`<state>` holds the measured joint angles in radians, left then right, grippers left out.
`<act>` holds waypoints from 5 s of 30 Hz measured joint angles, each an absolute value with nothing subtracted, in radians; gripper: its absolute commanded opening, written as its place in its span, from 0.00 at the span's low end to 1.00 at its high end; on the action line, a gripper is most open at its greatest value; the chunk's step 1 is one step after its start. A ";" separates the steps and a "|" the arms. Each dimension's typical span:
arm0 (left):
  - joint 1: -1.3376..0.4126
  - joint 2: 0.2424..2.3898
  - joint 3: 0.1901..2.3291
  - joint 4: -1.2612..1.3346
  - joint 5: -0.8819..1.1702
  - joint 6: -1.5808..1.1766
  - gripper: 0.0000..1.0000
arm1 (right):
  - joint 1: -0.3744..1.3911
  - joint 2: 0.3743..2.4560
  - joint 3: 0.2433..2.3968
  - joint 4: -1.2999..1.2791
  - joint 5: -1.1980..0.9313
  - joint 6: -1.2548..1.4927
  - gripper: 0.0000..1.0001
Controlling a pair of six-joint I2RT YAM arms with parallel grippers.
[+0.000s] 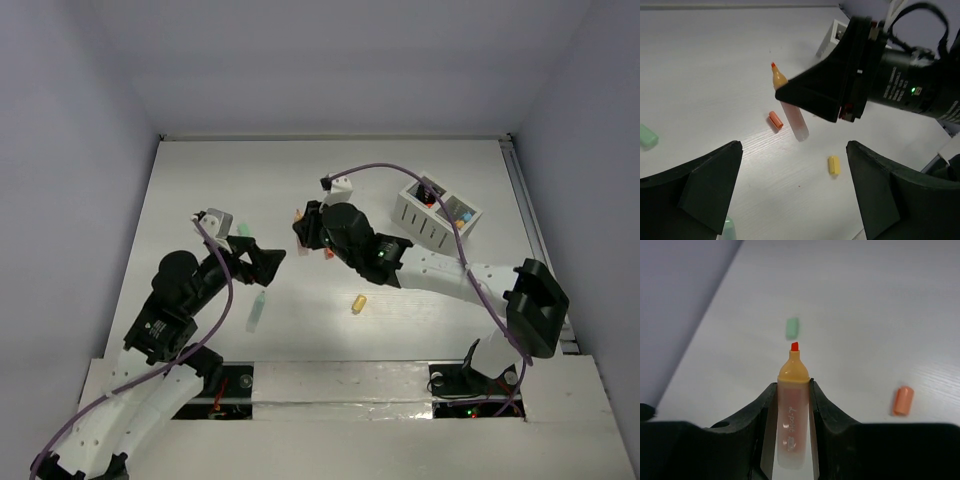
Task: Sort the stationery into containers
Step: Pick up the pen from the center of the board, then pick up the pen cap from the center of the board, then close the pen cap on the pen.
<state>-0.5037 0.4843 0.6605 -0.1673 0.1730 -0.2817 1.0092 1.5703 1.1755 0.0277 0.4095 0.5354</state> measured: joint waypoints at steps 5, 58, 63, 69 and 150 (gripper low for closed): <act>-0.504 0.516 0.661 -0.167 0.207 -0.282 0.72 | 1.009 1.570 1.198 0.173 0.366 0.536 0.07; -0.469 0.546 0.661 -0.169 0.179 -0.270 0.00 | 0.982 1.334 0.996 0.347 0.154 0.579 0.65; -0.469 0.537 0.661 -0.169 0.179 -0.270 0.00 | 0.875 1.289 0.948 0.253 0.151 0.569 0.45; -0.464 0.523 0.661 -0.169 0.183 -0.270 0.00 | 0.809 1.517 1.077 -0.022 0.157 0.484 0.71; -0.414 0.660 0.555 0.340 0.741 -0.570 0.00 | 0.689 1.510 1.023 1.119 -0.522 0.986 0.00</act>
